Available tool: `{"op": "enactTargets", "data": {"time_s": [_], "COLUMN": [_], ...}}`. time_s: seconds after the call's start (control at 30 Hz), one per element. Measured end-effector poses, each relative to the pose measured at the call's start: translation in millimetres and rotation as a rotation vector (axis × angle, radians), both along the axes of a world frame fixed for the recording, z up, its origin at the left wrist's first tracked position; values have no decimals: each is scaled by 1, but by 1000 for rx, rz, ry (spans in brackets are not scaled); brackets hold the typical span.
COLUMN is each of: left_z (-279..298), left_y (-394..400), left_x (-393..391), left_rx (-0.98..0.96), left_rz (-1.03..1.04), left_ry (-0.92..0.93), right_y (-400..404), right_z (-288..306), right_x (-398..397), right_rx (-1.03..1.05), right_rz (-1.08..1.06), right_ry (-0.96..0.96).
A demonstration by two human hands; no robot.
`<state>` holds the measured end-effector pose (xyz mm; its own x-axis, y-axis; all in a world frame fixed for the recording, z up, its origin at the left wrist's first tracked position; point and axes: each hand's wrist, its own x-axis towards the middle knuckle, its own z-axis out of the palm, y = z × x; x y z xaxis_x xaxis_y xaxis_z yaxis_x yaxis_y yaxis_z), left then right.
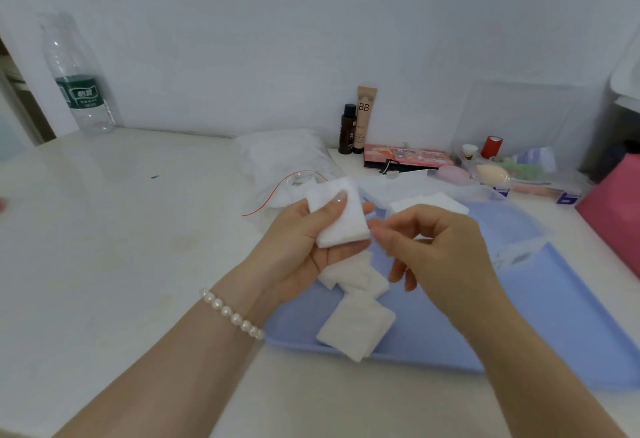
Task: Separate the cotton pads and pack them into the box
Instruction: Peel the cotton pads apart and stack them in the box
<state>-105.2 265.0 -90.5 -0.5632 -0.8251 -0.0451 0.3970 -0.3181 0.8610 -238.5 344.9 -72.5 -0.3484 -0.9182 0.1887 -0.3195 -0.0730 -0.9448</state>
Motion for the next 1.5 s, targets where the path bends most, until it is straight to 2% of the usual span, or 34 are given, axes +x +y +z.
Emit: {"op": "enactTargets", "data": {"time_s": [0.1,0.17,0.27,0.33,0.47,0.53,0.67,0.77,0.83,1.0,1.5], "left_z": [1,0,-2,-2,-2,-2,-2,-6,-9,-12,-10], "left_y": [-4,-5,-3,-3,-2,-3,-1,4,7,8,9], "left_x": [4,4,2,2,2,2,0,-4,-6,-6,-2], "left_rx": [4,-4,-17,-17,-16,-11,-23,-62,-68,-51,-139], "left_rz": [46,54,31,22,21,27,-5,-101,-172,-324,-551], "left_ry": [-43,-82,-105,-113,-129,-129,-139,-180,-211,-229,-149], "right_y": [5,7,8,6,2,1,1,-2,-3,-2,-2], "right_z": [-1,-4,-8,-9,-15,-12,3,4,3,4,1], "right_x": [-4,0,7,9,7,4,-5,-11,-13,-11,-7], "right_rx": [441,642,728,700,613,515,189,19,-66,-197,-112], "right_rz": [181,204,163,189,258,300,372,301,219,34,123], "right_ry": [330,485,715,764,659,423,-230,-475,-478,-253,-114]}}
